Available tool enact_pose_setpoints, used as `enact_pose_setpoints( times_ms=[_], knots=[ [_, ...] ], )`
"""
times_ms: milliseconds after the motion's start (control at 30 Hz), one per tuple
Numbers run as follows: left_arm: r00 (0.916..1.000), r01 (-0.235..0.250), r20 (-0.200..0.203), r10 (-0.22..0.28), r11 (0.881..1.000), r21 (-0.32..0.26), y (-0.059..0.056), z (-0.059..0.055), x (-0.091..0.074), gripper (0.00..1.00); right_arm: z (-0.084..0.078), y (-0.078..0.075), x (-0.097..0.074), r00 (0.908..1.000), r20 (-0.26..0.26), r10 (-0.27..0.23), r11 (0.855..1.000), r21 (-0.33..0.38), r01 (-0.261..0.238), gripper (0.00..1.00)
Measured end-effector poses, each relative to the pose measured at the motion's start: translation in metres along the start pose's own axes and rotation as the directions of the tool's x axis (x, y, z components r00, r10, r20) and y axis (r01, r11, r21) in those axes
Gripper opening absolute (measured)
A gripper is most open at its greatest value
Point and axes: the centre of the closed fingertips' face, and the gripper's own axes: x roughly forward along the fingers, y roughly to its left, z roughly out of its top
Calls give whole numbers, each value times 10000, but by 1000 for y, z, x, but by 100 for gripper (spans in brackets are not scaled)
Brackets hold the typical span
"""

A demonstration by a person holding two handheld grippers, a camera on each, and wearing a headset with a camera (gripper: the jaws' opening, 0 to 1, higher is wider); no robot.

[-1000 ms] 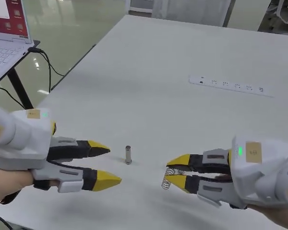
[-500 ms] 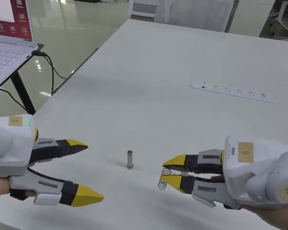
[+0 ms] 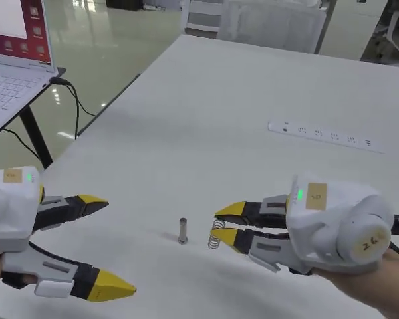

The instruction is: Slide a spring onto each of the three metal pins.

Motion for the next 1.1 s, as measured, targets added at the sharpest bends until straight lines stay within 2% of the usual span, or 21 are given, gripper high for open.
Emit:
enact_pose_setpoints(
  times_ms=[533, 1100],
  knots=[
    [9999, -102, 99, 102, 9999, -31, -1, 1, -3, 98, 30, -27, 23, 9990, 395, -211, 9995, -209, 220, 8],
    [9999, -141, 63, 142, 9999, -93, -1, -2, -4, 98, 18, -29, 47, 9999, 106, -113, 9999, 6, 113, 8]
  ],
)
